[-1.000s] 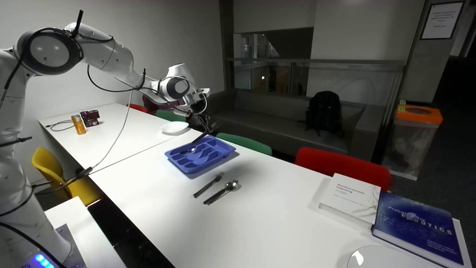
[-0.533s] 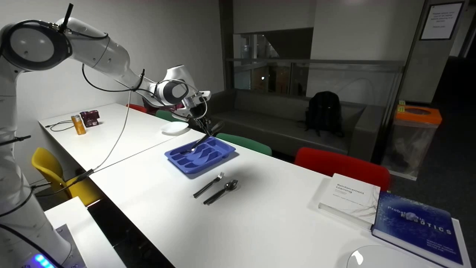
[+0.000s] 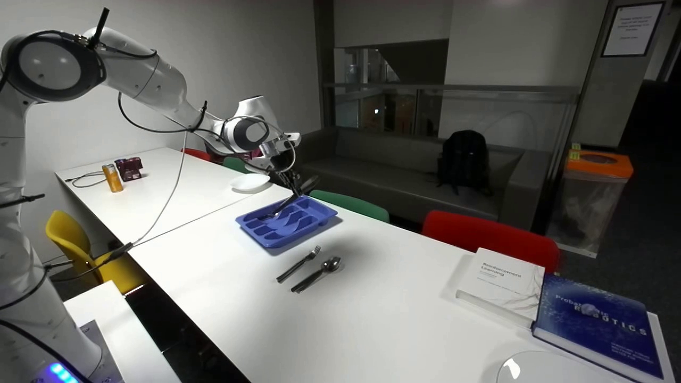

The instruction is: Pick the cutlery in the rack and put them on the table

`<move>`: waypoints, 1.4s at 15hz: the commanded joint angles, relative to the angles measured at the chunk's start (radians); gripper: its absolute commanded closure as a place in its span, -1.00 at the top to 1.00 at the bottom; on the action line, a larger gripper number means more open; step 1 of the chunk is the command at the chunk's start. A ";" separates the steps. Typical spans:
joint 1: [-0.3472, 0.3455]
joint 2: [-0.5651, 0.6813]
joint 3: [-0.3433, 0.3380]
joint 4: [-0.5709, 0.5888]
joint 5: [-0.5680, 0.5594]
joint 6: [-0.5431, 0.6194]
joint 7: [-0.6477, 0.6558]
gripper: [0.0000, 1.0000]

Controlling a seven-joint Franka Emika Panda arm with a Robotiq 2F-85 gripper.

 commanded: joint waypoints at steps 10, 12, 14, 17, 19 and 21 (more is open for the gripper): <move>-0.117 0.011 -0.030 -0.003 -0.001 -0.001 -0.163 -0.90; -0.150 0.015 -0.033 -0.002 0.019 0.001 -0.179 -0.90; -0.181 0.022 -0.035 -0.001 0.040 0.002 -0.189 -0.90; -0.223 0.034 -0.038 -0.003 0.078 0.012 -0.194 -0.90; -0.251 0.042 -0.036 -0.006 0.115 0.017 -0.203 -0.90; -0.273 0.056 -0.036 -0.007 0.149 0.015 -0.212 -0.90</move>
